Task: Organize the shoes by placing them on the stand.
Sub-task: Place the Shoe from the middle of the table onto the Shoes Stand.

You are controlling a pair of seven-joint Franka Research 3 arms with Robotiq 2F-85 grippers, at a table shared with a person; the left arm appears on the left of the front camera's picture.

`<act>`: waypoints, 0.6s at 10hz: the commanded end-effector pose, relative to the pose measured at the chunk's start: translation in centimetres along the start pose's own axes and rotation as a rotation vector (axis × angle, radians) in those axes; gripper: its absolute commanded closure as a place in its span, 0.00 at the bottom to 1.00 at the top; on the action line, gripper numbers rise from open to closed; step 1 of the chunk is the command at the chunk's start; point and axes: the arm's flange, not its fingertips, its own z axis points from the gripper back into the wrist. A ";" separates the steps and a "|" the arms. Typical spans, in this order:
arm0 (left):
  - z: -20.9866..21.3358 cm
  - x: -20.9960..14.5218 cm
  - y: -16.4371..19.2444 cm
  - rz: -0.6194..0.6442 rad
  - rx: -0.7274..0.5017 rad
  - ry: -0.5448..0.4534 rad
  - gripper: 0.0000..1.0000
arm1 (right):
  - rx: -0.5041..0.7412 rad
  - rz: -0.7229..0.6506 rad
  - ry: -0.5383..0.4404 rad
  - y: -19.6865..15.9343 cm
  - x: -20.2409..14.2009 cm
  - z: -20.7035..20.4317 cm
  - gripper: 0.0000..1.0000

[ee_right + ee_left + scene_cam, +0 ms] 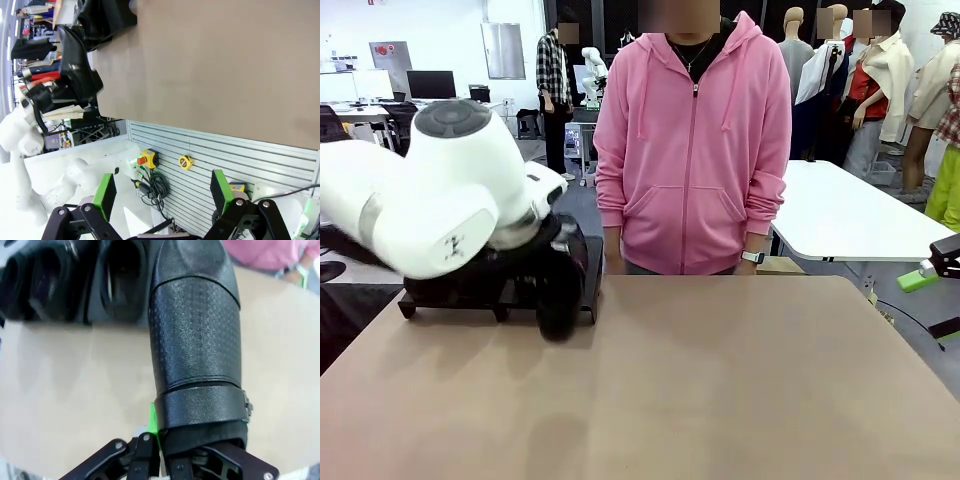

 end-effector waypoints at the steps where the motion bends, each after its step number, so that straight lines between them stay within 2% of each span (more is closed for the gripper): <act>1: -4.8 8.1 -2.2 -0.024 0.009 -0.090 1.00 | 0.024 0.015 -0.001 0.2 0.2 0.2 0.00; 4: -11.4 13.6 -1.2 -0.018 -0.054 -0.094 1.00 | 0.024 0.015 -0.001 0.2 0.2 0.2 0.00; 6: -14.9 15.0 -2.2 -0.030 -0.042 -0.047 1.00 | 0.024 0.015 -0.001 0.2 0.2 0.2 0.00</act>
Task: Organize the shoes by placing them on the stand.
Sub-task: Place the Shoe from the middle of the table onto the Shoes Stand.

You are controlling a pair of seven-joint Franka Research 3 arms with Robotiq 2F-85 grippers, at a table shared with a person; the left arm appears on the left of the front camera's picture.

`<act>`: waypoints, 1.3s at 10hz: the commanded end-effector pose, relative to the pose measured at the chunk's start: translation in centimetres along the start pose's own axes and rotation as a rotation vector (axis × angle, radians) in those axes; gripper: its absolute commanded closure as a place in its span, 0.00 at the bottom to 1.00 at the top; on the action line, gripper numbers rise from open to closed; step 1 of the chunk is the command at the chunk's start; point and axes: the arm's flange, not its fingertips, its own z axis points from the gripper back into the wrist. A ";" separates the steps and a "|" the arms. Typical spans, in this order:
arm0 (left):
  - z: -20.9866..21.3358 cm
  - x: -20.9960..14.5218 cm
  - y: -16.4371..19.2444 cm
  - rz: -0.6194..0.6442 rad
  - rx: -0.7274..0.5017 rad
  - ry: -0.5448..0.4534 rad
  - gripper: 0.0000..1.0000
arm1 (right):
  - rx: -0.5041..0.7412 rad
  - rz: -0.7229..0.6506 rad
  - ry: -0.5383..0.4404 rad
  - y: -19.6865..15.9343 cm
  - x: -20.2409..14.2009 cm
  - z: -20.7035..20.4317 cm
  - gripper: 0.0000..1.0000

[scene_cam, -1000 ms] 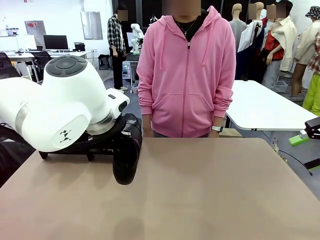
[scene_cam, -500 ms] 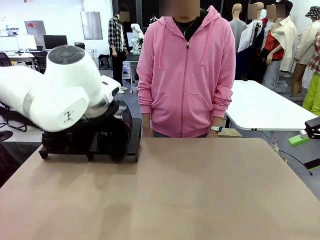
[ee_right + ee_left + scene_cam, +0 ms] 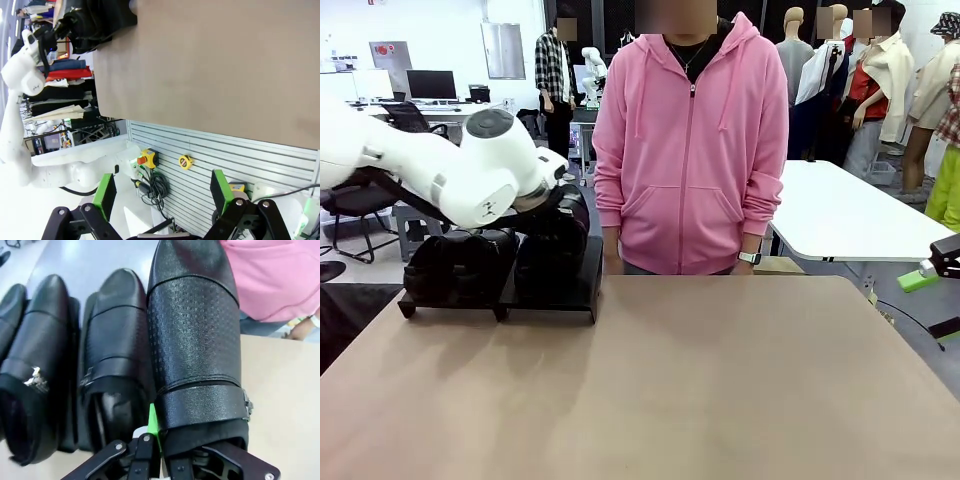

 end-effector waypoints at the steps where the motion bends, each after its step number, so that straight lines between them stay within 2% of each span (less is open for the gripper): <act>1: -2.0 1.3 -2.7 0.015 0.030 0.010 1.00 | 0.024 0.015 -0.002 0.2 0.2 0.2 0.00; 3: -3.7 1.2 -2.7 0.028 0.059 0.041 1.00 | 0.024 0.015 -0.002 0.2 0.2 0.2 0.00; 8: -5.0 0.2 -2.1 0.041 0.100 0.035 1.00 | 0.024 0.015 -0.002 0.2 0.2 0.2 0.00; 9: -5.0 0.3 -2.1 0.039 0.101 0.042 0.58 | 0.024 0.015 -0.002 0.2 0.2 0.2 0.00; 10: -4.9 0.3 -2.1 0.041 0.098 0.047 0.00 | 0.024 0.015 -0.002 0.2 0.2 0.2 0.00; 13: -2.2 -0.1 -1.7 0.032 0.070 0.028 0.00 | 0.024 0.015 -0.002 0.2 0.2 0.2 0.00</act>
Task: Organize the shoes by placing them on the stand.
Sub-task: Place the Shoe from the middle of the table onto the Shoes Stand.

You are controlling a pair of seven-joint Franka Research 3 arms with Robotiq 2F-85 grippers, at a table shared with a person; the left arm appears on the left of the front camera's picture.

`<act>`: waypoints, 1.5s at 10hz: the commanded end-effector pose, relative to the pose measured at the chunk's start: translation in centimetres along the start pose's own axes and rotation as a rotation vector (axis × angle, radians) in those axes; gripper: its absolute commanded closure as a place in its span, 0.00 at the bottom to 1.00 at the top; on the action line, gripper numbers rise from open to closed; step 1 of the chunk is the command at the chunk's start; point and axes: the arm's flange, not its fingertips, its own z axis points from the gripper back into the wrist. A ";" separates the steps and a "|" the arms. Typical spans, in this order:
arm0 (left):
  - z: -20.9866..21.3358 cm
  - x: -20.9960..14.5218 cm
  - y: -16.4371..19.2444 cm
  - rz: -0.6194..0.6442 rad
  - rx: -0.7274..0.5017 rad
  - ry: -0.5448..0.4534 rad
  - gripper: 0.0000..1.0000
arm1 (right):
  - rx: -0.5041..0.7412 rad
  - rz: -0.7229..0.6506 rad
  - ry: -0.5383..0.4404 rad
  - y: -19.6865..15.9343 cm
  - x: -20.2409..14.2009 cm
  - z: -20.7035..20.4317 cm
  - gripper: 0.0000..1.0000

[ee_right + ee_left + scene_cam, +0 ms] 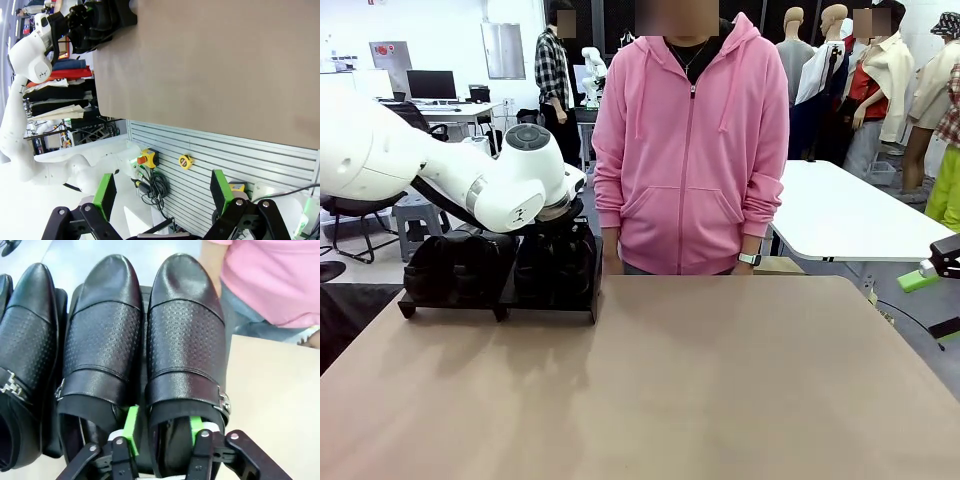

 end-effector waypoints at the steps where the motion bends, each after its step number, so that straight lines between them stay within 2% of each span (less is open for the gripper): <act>1: 4.0 -1.1 0.8 -0.015 -0.024 -0.020 0.00 | 0.024 0.016 -0.003 0.2 0.2 0.2 0.00; 3: 10.8 -3.5 0.5 -0.071 -0.011 -0.001 0.00 | 0.024 0.016 -0.003 0.2 0.2 0.2 0.00; 4: 14.3 -5.3 0.5 -0.075 0.004 0.058 0.00 | 0.024 0.016 -0.003 0.2 0.2 0.2 0.00; 6: 20.4 -9.0 2.1 -0.116 -0.057 0.230 0.00 | 0.024 0.016 -0.003 0.2 0.2 0.2 0.00; 8: 24.8 -13.1 7.2 -0.133 -0.203 0.359 0.00 | 0.024 0.016 -0.003 0.2 0.2 0.2 0.00; 10: 26.2 -15.3 14.1 -0.031 -0.354 0.389 0.00 | 0.024 0.016 -0.003 0.2 0.2 0.2 0.00; 11: 26.0 -15.1 19.2 0.027 -0.460 0.424 0.00 | 0.024 0.016 -0.003 0.2 0.2 0.2 0.00; 13: 24.6 -15.1 27.6 0.226 -0.725 0.409 0.00 | 0.024 0.016 -0.003 0.2 0.2 0.2 0.00; 14: 23.4 -15.6 30.7 0.348 -0.797 0.364 0.00 | 0.024 0.016 -0.003 0.2 0.2 0.2 0.00; 15: 22.1 -16.4 32.5 0.308 -0.940 0.338 0.00 | 0.024 0.016 -0.003 0.2 0.2 0.2 0.00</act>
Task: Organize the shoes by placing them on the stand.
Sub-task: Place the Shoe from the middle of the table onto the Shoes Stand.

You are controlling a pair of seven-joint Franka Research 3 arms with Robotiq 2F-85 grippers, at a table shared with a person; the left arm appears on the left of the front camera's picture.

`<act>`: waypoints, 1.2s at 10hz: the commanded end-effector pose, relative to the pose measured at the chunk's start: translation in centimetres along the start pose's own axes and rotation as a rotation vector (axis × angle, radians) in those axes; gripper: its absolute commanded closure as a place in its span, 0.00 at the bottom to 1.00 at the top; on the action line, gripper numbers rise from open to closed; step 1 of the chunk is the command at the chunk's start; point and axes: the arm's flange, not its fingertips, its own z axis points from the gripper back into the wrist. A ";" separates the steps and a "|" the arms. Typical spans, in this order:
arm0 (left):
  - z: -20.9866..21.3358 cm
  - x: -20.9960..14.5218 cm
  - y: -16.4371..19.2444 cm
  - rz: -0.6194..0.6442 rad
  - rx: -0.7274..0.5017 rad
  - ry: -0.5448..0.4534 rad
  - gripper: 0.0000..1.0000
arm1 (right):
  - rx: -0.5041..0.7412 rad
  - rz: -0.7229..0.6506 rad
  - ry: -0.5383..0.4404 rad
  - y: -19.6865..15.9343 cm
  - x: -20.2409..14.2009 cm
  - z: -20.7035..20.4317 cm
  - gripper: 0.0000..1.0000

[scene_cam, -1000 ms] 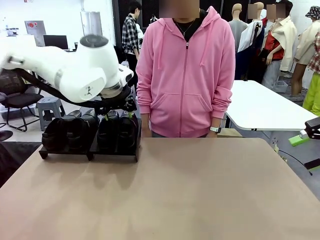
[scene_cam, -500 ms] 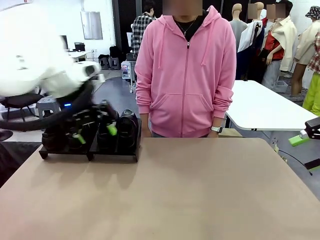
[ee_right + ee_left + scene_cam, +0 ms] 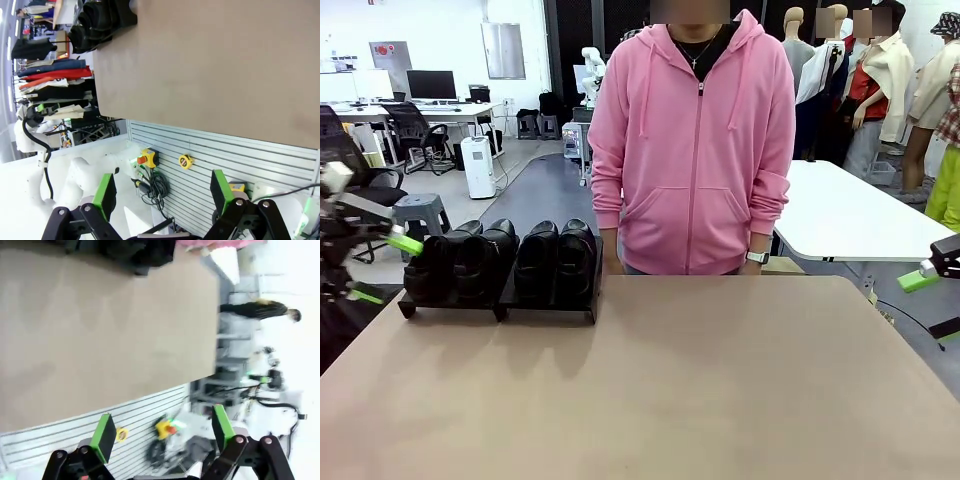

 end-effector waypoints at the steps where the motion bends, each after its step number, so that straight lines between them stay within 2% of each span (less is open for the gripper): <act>1: -2.4 -0.4 2.8 -0.066 -0.149 0.013 0.00 | 0.024 0.016 -0.004 0.2 0.2 0.2 0.00; 2: -3.3 0.2 2.9 -0.086 -0.094 0.044 0.00 | 0.024 0.016 -0.004 0.2 0.2 0.2 0.00; 3: 0.7 0.9 1.9 -0.003 -0.088 -0.023 0.00 | 0.024 0.016 -0.004 0.2 0.2 0.2 0.00; 12: 0.7 0.9 1.9 -0.003 -0.088 -0.023 0.00 | 0.024 0.016 -0.004 0.2 0.2 0.2 0.00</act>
